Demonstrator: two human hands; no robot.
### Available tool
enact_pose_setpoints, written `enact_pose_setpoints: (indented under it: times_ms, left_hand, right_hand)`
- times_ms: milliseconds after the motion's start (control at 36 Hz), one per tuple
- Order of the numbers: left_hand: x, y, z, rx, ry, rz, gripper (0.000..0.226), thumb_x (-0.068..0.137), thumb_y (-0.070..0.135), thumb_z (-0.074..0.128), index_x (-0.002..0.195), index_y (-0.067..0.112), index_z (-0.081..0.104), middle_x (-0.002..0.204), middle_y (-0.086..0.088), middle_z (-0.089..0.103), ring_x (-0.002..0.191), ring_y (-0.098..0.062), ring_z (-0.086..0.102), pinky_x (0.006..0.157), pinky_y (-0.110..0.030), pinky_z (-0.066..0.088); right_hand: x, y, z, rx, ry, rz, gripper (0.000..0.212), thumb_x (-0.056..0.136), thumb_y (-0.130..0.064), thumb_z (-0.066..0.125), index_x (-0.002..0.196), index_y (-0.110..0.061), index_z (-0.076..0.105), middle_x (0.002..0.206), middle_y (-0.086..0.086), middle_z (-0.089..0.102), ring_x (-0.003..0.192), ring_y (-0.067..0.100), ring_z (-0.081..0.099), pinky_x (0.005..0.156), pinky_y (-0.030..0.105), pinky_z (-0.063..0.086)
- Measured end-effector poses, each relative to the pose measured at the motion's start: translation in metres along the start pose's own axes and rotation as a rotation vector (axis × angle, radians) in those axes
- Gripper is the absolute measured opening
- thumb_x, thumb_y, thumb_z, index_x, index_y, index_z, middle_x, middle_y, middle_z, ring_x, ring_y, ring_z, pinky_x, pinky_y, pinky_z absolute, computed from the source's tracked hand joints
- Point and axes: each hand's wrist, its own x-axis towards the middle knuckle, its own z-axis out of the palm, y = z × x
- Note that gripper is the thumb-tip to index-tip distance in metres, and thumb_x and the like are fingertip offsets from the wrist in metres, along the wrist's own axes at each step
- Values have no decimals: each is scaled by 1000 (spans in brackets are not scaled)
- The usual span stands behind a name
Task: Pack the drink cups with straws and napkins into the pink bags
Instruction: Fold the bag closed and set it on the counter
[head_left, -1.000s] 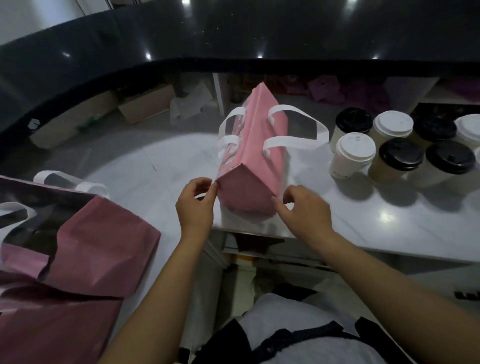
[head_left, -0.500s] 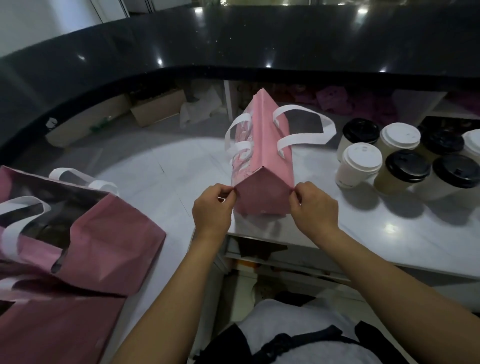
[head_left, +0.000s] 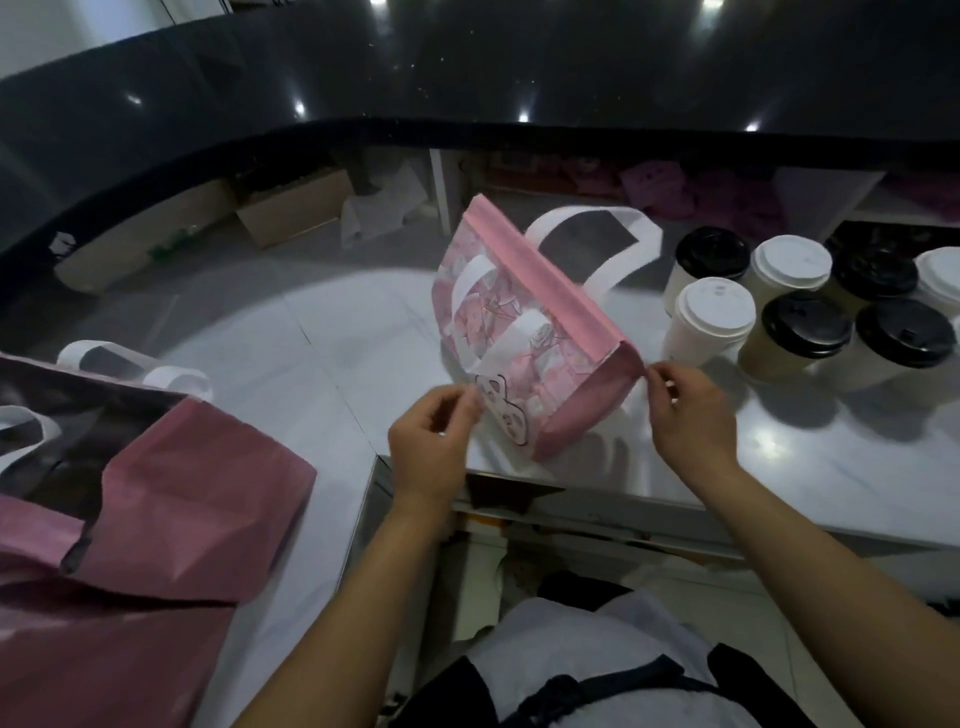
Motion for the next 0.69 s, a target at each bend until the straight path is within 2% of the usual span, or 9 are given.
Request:
enact_pose_setpoints:
  times_ms: [56,111,167,250,306,361,472,583,694]
  left_hand:
    - [18,-4,-8,-30,104,-94,18,98,17,65,94,33,72,87,7,75,85,-18,71,78,-36,61]
    - [41,-10,-17,-7,141,-186,14,100,21,61,108,27,71,107,1,73,101,-20,68,90,-42,58]
    - [65,-19,-22,1,121,-294,26,102,28,57,127,27,64,128,3,64,118,-18,60,99,-37,53]
    - [95,-27,-22,-4,36,-404,37,105,36,50,141,29,54,144,6,52,132,-16,48,97,-29,43]
    - [108,-31,-21,-64,-30,-430,33,106,36,46,137,30,58,135,13,55,132,-15,47,99,-31,40]
    - [116,-33,-21,-104,-81,-435,25,106,35,46,124,34,64,127,16,57,131,-16,48,102,-34,41]
    - [121,-38,-25,-135,-122,-442,20,105,35,50,112,42,67,134,12,56,133,-18,46,109,-39,41]
    - [128,-37,-26,-162,-166,-473,24,105,38,49,126,43,60,139,12,50,132,-17,42,108,-39,40]
    - [137,-35,-24,-169,-173,-475,15,103,31,55,108,36,68,122,17,64,123,-11,53,103,-36,44]
  right_hand:
    - [2,1,-7,161,-25,68,25,102,-22,52,122,-16,65,111,4,68,94,22,65,80,34,50]
    - [-3,-5,-11,318,-56,117,28,100,-22,57,127,-22,61,112,-6,66,94,11,66,81,24,52]
    - [-17,-14,-10,408,-112,123,22,96,-21,64,117,-29,63,105,-20,66,93,1,65,77,16,52]
    - [-46,-30,-3,507,-259,112,20,89,-21,73,97,-38,65,96,-23,70,91,0,67,80,26,56]
    - [-60,-41,3,557,-278,94,19,86,-22,77,94,-37,69,95,-18,72,89,6,69,80,30,57]
    - [-65,-51,10,571,-247,110,15,84,-23,78,93,-32,71,92,-12,73,87,10,69,81,33,58]
    - [-62,-61,17,509,-187,138,10,88,-26,75,97,-22,72,97,-5,70,90,10,66,84,40,57]
    - [-59,-61,18,461,-159,117,11,89,-27,74,96,-19,73,97,-6,70,91,7,64,83,35,56]
    - [-59,-61,18,460,-124,114,4,88,-26,75,91,-25,72,94,-10,69,89,3,63,82,28,56]
